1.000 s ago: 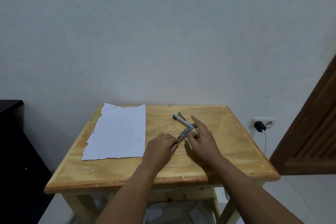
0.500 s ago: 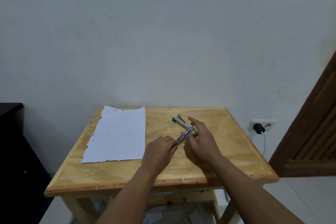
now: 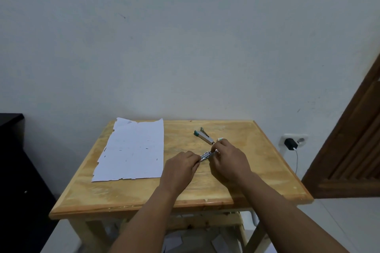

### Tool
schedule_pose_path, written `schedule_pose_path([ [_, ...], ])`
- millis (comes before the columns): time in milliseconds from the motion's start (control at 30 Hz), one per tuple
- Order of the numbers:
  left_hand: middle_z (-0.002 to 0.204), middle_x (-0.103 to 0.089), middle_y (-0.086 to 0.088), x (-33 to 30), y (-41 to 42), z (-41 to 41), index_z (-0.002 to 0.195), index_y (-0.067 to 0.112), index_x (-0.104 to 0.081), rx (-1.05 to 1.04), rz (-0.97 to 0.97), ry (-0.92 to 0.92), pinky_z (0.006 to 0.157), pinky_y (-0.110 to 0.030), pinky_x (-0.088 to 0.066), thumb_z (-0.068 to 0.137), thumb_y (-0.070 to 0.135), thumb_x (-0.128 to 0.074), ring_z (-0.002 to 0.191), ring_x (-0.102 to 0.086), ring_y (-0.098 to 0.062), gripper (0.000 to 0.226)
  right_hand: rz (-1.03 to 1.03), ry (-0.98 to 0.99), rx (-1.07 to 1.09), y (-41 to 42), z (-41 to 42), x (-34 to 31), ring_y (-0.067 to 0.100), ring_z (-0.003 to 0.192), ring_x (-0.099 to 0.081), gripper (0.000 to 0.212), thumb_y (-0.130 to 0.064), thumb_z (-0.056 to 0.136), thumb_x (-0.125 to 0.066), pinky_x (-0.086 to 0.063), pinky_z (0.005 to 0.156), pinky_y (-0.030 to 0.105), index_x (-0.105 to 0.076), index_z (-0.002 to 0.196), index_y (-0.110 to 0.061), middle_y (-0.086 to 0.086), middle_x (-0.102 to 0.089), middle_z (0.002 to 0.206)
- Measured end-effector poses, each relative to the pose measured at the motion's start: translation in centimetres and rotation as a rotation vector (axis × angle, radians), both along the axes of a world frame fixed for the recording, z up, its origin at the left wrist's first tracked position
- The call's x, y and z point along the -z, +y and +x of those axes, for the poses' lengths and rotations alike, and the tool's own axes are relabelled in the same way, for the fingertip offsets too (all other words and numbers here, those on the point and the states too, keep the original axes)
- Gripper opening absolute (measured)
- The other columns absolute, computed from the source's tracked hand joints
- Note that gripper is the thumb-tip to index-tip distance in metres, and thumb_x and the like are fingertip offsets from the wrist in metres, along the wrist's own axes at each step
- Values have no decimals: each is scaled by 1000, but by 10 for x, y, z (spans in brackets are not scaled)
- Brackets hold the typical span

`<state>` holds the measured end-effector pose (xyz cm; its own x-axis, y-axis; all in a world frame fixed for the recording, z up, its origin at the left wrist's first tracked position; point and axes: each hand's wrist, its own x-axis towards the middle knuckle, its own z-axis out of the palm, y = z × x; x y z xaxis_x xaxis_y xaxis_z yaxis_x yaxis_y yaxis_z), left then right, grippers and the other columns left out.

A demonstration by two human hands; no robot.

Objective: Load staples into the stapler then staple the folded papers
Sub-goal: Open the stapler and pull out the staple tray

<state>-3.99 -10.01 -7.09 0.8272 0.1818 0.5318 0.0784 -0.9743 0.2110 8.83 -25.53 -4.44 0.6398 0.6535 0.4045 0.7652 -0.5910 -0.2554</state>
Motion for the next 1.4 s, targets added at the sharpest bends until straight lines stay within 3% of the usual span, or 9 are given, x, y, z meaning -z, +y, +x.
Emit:
schedule_pose_path([
  [333, 119, -76, 5, 0, -1, 1, 129, 24, -73, -1, -18, -15, 76, -19, -44, 106, 34, -60, 101, -67, -13, 27, -28, 93, -81, 7, 9, 3, 15, 120, -54, 20, -28, 98, -57, -47, 97, 44, -75, 107, -30, -6, -57, 134],
  [567, 113, -76, 8, -3, 1, -1, 124, 28, -74, 10, -29, 25, 76, -30, -56, 105, 35, -60, 98, -65, -11, 25, 543, 499, 65, 5, 5, -8, 15, 108, -61, 26, -4, 96, -56, -53, 84, 27, -72, 103, -23, -4, -66, 114],
  [667, 113, -76, 12, -10, -1, -6, 124, 30, -74, 19, -137, 70, 81, -31, -57, 104, 39, -62, 99, -65, -7, 25, 826, 823, 168, 8, 5, -16, 22, 104, -70, 18, -11, 101, -60, -61, 88, 41, -75, 100, -22, 3, -75, 108],
  [833, 102, -77, 17, -45, -16, -12, 113, 32, -79, 87, -706, 39, 79, -22, -60, 97, 27, -74, 92, -70, 1, 17, 1302, 1490, 244, 19, -8, -23, 35, 107, -72, 36, -36, 106, -54, -58, 97, 53, -67, 117, -4, 18, -74, 112],
  [1000, 85, -75, -6, -67, -26, -4, 103, 12, -83, 187, -1467, 99, 50, -20, -44, 94, 14, -78, 59, -60, -7, 10, 1648, 2016, -33, 29, -16, -20, 41, 123, -66, 65, -52, 104, -44, -44, 114, 53, -60, 132, 5, 27, -71, 126],
  [1100, 90, -69, -10, -55, -24, -2, 114, 7, -79, 231, -1875, 291, 50, -19, -41, 81, 26, -91, 64, -53, -9, 39, 1721, 2055, -104, 38, -26, -29, 39, 121, -67, 65, -49, 106, -38, -54, 101, 51, -62, 126, 8, 28, -70, 127],
  [1200, 95, -68, -11, -42, -26, 0, 128, 0, -72, 262, -2216, 272, 42, -14, -49, 62, 19, -103, 65, -61, -8, 75, 1741, 2039, -75, 40, -30, -30, 38, 111, -72, 61, -41, 109, -35, -60, 90, 48, -65, 122, 10, 26, -72, 122],
  [1333, 92, -68, -9, -42, -27, -5, 117, 3, -77, 323, -2234, 272, 44, -13, -51, 66, 18, -101, 68, -63, -9, 58, 1624, 1993, 21, 37, -30, -26, 32, 77, -79, 57, -39, 108, -37, -66, 77, 41, -69, 114, 7, 22, -78, 99],
  [1400, 92, -68, -9, -49, -24, -6, 112, 4, -79, 366, -2189, 246, 43, -14, -50, 74, 16, -97, 69, -63, -9, 44, 1427, 1883, 147, 37, -26, -26, 24, 57, -71, 54, -39, 109, -38, -56, 63, 35, -69, 109, 6, 16, -75, 75],
])
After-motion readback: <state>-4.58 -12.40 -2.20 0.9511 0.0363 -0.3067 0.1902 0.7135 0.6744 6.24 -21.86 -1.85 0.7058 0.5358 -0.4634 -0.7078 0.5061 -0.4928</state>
